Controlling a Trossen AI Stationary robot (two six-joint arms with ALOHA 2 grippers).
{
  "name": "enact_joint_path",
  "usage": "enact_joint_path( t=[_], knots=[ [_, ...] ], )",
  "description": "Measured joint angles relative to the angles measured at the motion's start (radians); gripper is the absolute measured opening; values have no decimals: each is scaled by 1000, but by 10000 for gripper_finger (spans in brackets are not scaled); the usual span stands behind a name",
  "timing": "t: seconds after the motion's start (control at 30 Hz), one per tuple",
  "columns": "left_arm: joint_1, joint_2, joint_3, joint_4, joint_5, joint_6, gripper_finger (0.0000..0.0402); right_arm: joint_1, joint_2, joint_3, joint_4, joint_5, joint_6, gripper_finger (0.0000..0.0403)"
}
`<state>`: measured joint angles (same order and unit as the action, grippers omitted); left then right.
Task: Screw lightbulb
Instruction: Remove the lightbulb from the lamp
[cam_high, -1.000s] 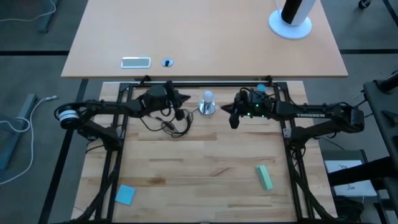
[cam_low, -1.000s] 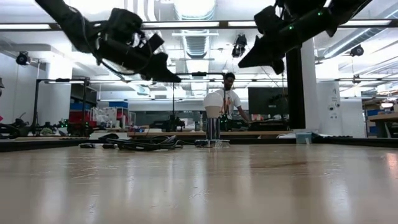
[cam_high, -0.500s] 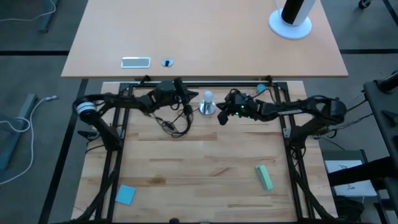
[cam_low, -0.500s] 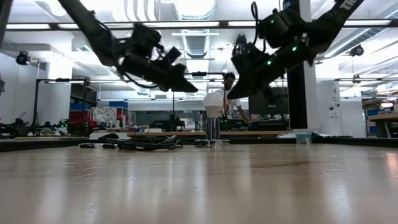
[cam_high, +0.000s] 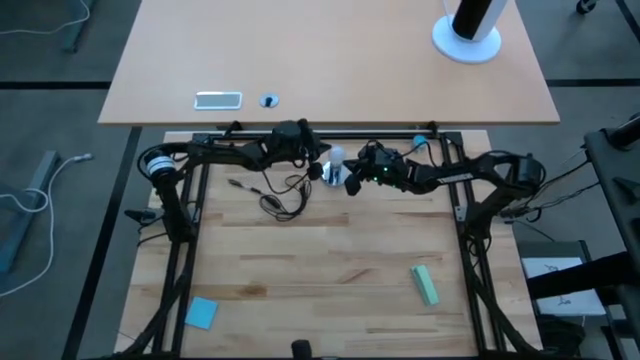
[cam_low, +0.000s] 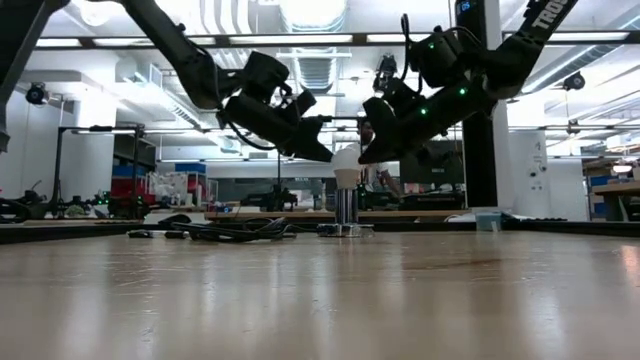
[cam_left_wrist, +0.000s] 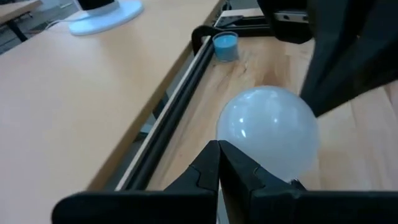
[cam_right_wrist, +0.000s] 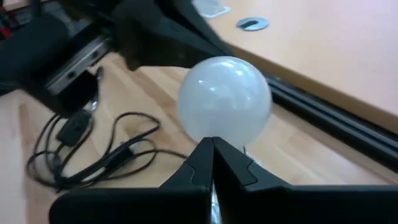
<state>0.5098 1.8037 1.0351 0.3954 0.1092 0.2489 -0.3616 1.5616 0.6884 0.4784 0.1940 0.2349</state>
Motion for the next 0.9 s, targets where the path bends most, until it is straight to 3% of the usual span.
enact_joint_path(
  t=[0.4, 0.77, 0.9],
  knots=[
    [-2, -54, -13, -75, 51, -22, 0, -10, 0, 0, -32, 19, 8, 0],
    [-20, -267, -17, -265, -8, -74, 0, 23, -3, -4, -125, -13, 64, 0],
    [-81, -340, -48, -232, 154, -167, 0, 69, -3, -5, -124, -19, 53, 0]
  ],
)
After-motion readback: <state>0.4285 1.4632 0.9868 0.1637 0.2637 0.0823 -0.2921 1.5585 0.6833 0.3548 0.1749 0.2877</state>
